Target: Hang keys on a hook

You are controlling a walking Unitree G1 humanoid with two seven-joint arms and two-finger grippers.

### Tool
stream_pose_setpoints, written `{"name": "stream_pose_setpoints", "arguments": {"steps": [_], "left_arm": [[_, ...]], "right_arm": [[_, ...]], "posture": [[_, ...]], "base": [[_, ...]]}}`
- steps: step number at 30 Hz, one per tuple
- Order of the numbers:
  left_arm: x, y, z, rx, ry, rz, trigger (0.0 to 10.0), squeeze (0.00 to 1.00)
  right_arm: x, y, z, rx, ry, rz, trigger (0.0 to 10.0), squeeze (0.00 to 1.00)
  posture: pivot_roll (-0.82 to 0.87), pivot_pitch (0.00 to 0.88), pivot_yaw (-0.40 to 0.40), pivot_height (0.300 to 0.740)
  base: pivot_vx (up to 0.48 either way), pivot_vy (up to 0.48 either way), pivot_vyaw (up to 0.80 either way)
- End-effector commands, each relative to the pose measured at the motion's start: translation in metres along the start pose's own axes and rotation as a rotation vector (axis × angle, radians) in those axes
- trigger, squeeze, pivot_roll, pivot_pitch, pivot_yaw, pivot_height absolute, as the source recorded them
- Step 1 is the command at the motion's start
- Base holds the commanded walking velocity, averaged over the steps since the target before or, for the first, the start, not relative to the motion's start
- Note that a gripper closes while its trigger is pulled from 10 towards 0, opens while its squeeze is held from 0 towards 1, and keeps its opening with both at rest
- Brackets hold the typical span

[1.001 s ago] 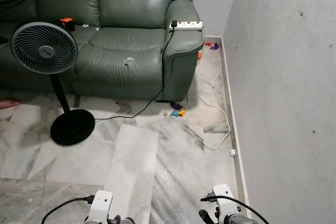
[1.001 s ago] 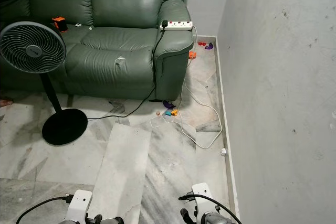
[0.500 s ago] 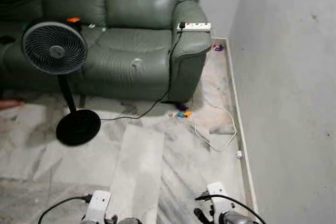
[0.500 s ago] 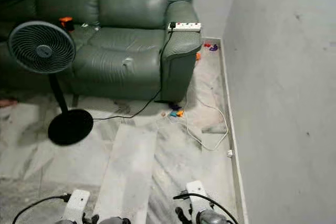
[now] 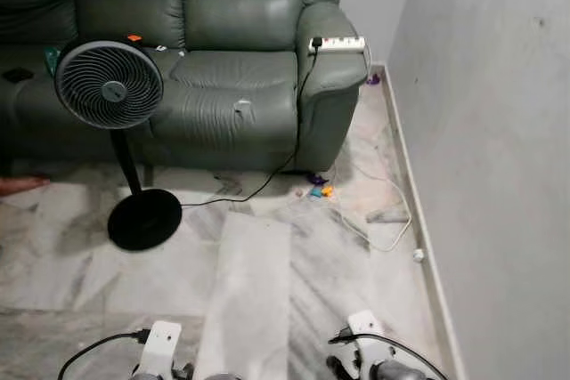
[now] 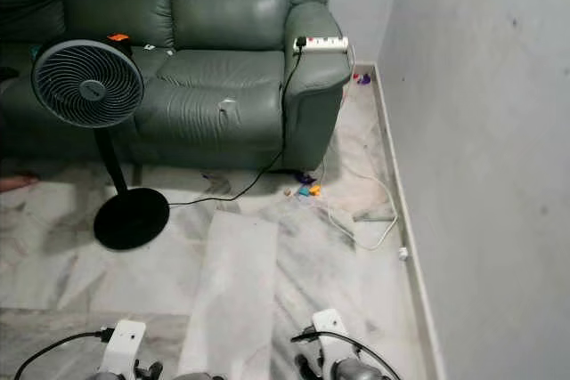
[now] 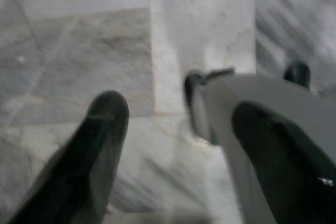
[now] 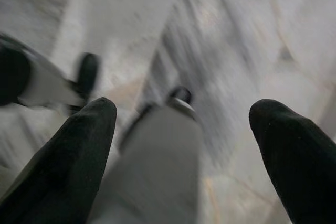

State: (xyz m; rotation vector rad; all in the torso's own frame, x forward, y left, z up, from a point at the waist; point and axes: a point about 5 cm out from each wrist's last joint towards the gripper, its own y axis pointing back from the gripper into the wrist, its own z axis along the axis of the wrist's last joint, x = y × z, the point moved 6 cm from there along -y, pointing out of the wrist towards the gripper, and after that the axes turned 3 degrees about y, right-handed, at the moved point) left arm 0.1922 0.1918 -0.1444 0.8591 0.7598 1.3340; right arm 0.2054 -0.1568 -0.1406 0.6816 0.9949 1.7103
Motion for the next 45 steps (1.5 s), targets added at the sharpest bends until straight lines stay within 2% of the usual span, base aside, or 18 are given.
{"name": "stream_pose_setpoints", "arguments": {"steps": [1, 26, 45], "left_arm": [[0.0081, 0.0021, -0.0089, 0.03, -0.002, 0.013, 10.0, 0.0], [0.0072, 0.0016, -0.0053, 0.019, -0.027, 0.01, 10.0, 0.0], [0.0061, 0.0017, -0.0041, 0.014, -0.053, -0.008, 10.0, 0.0]], "right_arm": [[0.0107, -0.0024, 0.0059, -0.012, 0.007, 0.024, 10.0, 0.0], [0.0112, -0.0026, 0.0083, -0.016, 0.022, 0.027, 10.0, 0.0], [0.0143, -0.003, 0.0087, -0.018, 0.021, 0.037, 10.0, 0.0]], "posture": [[0.04, 0.121, -0.02, 0.74], [0.03, 0.119, -0.022, 0.74], [0.04, 0.117, -0.021, 0.74]], "base": [[0.0, 0.48, 0.0], [0.0, 0.48, 0.0], [0.039, 0.0, 0.0]]}}
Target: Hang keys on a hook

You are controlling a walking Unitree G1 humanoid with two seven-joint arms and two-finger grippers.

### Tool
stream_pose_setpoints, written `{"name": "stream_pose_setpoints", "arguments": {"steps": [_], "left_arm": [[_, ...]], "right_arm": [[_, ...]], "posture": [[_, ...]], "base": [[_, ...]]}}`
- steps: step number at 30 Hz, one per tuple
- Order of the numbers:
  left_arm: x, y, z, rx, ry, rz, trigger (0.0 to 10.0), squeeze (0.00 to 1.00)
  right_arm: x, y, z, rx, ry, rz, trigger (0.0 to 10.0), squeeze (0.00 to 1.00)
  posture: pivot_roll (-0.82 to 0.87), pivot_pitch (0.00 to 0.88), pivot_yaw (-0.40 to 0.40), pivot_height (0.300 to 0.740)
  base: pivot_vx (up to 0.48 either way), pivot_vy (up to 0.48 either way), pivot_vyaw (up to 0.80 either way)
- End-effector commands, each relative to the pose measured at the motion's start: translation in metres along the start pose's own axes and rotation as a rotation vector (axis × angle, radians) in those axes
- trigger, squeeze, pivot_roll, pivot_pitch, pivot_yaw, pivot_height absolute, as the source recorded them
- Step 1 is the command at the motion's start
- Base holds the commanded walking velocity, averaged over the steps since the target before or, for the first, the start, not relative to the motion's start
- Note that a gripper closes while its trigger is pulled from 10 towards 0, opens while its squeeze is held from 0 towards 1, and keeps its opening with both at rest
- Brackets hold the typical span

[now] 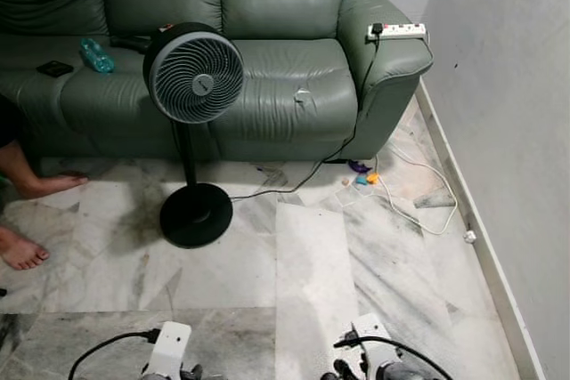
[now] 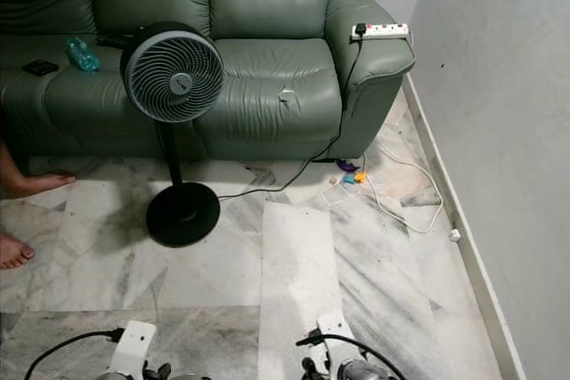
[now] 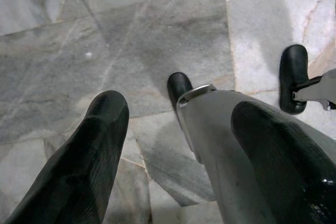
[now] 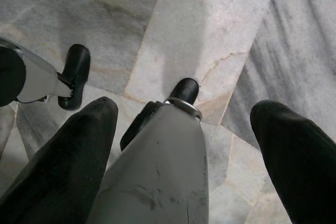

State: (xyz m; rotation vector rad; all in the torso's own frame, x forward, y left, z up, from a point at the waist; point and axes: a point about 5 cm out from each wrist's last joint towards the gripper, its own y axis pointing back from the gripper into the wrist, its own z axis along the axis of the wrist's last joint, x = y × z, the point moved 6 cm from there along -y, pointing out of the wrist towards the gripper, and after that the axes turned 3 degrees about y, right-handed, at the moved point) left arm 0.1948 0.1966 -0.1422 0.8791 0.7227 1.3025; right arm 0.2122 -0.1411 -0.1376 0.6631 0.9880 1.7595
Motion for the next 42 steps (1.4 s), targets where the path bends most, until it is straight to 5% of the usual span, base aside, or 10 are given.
{"name": "stream_pose_setpoints", "arguments": {"steps": [1, 18, 42], "left_arm": [[0.001, 0.001, -0.007, 0.02, -0.011, -0.001, 10.0, 0.0], [0.003, 0.001, -0.001, 0.021, -0.093, -0.014, 10.0, 0.0], [0.001, 0.0, 0.003, 0.017, -0.065, -0.012, 10.0, 0.0]], "right_arm": [[0.001, 0.0, -0.002, -0.004, -0.035, 0.001, 10.0, 0.0], [0.001, 0.0, 0.001, -0.021, -0.13, -0.019, 10.0, 0.0], [-0.004, 0.001, -0.006, 0.0, -0.092, -0.032, 10.0, 0.0]], "posture": [[0.04, 0.116, -0.02, 0.74], [0.04, 0.087, 0.044, 0.74], [0.05, 0.099, -0.002, 0.74]], "base": [[0.251, 0.0, 0.0], [0.174, 0.0, 0.0], [0.364, 0.0, 0.0]]}}
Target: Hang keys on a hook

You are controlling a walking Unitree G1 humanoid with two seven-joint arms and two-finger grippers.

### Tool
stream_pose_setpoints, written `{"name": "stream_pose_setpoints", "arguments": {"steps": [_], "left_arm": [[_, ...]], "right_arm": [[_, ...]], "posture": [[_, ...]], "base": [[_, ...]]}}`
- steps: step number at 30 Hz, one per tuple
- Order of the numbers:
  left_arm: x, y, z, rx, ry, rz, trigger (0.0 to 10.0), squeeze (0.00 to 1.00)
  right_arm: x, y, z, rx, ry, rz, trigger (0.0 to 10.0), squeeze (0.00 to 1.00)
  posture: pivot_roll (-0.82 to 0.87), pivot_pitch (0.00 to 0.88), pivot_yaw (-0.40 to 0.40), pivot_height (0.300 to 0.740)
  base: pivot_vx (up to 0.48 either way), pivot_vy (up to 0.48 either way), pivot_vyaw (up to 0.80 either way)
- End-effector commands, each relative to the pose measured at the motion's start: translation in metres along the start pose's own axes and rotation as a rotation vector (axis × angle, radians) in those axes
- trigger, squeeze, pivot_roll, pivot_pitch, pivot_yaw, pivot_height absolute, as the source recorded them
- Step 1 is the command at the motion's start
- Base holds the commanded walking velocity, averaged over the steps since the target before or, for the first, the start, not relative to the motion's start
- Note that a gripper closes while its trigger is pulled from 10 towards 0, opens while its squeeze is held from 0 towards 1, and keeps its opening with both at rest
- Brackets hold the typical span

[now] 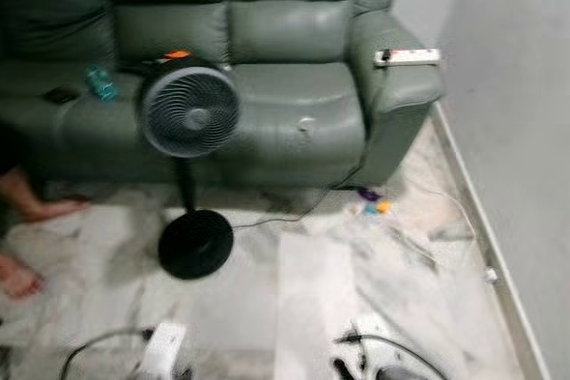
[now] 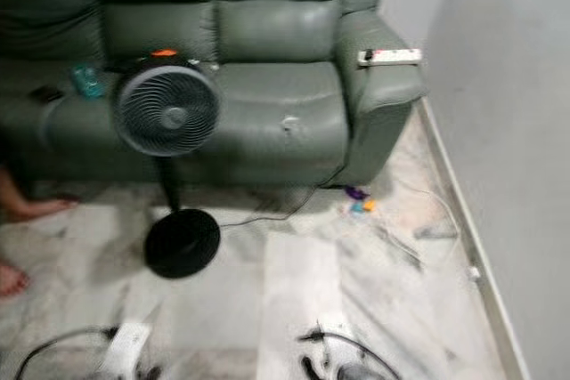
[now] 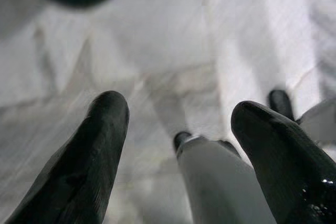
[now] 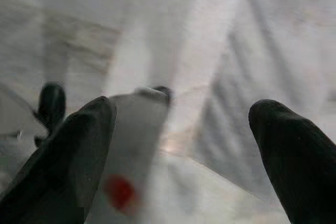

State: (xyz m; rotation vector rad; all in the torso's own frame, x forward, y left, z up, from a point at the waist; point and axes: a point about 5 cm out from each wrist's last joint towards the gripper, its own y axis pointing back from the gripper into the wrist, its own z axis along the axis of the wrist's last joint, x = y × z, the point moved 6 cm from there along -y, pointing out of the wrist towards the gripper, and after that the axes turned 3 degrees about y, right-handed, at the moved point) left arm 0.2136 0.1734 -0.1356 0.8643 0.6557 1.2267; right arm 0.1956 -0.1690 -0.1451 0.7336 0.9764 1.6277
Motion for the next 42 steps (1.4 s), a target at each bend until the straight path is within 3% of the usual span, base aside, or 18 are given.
{"name": "stream_pose_setpoints", "arguments": {"steps": [1, 42], "left_arm": [[0.0195, 0.0063, -0.0213, 0.06, 0.012, 0.04, 10.0, 0.0], [0.02, 0.0062, -0.0219, 0.071, 0.019, 0.04, 10.0, 0.0]], "right_arm": [[0.0174, -0.0038, 0.0188, -0.048, 0.011, 0.04, 10.0, 0.0], [0.0161, -0.0036, 0.0213, -0.048, 0.046, 0.05, 10.0, 0.0]], "posture": [[0.05, 0.099, -0.003, 0.74], [0.05, 0.098, -0.019, 0.74]], "base": [[0.379, 0.0, 0.0], [0.342, 0.0, 0.0]]}}
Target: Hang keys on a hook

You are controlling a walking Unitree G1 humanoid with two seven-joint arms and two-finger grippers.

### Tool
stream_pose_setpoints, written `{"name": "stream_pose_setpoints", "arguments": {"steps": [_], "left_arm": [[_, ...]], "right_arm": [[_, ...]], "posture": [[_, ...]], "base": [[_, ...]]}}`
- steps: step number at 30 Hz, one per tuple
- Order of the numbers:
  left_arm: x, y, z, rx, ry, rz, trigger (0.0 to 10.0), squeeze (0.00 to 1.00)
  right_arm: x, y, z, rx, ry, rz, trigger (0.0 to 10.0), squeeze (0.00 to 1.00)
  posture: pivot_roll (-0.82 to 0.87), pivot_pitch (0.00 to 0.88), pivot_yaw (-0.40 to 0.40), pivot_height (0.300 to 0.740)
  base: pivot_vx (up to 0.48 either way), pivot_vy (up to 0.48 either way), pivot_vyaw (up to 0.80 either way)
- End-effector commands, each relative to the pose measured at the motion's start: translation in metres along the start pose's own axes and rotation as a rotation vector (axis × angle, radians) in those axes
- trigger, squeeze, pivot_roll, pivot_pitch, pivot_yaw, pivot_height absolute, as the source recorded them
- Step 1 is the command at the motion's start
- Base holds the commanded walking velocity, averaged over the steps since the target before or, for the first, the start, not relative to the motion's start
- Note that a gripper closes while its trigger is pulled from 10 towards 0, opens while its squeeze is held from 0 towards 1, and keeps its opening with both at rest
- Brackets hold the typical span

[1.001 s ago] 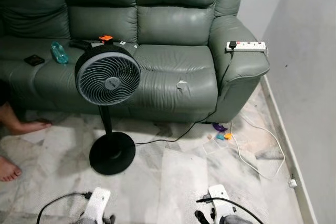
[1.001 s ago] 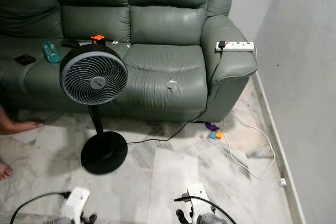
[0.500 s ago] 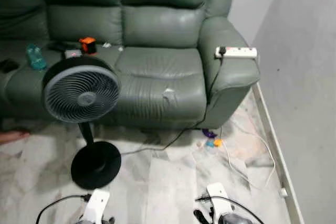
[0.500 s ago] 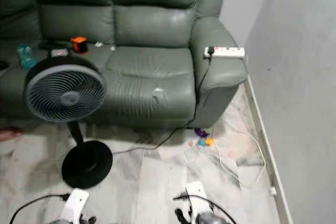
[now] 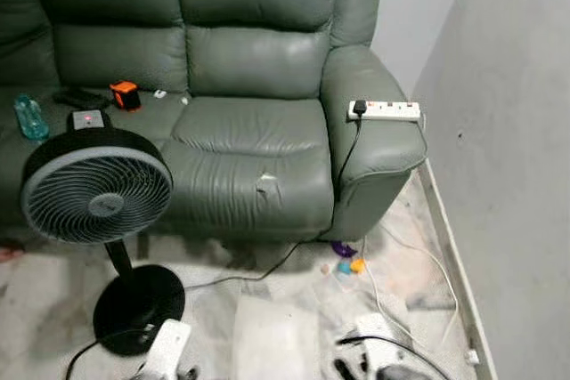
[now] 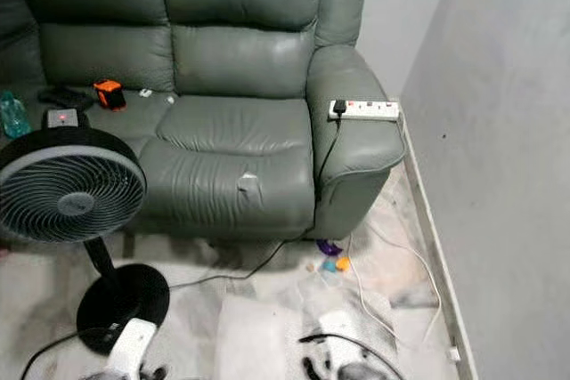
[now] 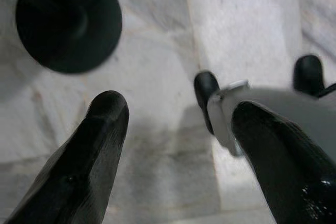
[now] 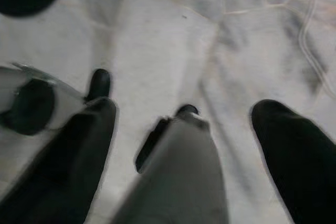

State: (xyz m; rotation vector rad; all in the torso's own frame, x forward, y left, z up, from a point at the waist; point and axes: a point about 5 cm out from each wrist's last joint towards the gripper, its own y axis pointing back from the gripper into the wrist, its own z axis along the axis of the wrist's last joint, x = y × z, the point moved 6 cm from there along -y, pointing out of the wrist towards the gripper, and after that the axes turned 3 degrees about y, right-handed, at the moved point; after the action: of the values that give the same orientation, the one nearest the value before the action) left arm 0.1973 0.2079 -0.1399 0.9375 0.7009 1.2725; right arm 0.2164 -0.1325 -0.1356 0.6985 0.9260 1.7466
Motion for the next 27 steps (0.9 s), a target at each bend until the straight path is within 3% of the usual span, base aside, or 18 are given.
{"name": "stream_pose_setpoints", "arguments": {"steps": [1, 18, 27], "left_arm": [[-0.01, -0.0016, 0.0008, -0.002, -0.005, -0.019, 10.0, 0.0], [-0.0114, -0.0016, -0.0014, 0.003, -0.002, -0.02, 10.0, 0.0], [-0.0105, -0.0015, -0.0038, 0.01, -0.003, -0.01, 10.0, 0.0]], "right_arm": [[-0.0129, 0.0036, -0.0098, 0.024, 0.003, -0.029, 10.0, 0.0], [-0.0129, 0.0042, -0.0137, 0.036, 0.027, -0.026, 10.0, 0.0], [-0.0113, 0.0044, -0.0164, 0.042, 0.036, -0.021, 10.0, 0.0]], "posture": [[0.05, 0.098, -0.019, 0.74], [0.05, 0.101, -0.025, 0.74], [0.05, 0.104, -0.025, 0.74]], "base": [[0.281, 0.0, 0.0], [0.27, 0.0, 0.0], [0.0, 0.0, 0.0]]}}
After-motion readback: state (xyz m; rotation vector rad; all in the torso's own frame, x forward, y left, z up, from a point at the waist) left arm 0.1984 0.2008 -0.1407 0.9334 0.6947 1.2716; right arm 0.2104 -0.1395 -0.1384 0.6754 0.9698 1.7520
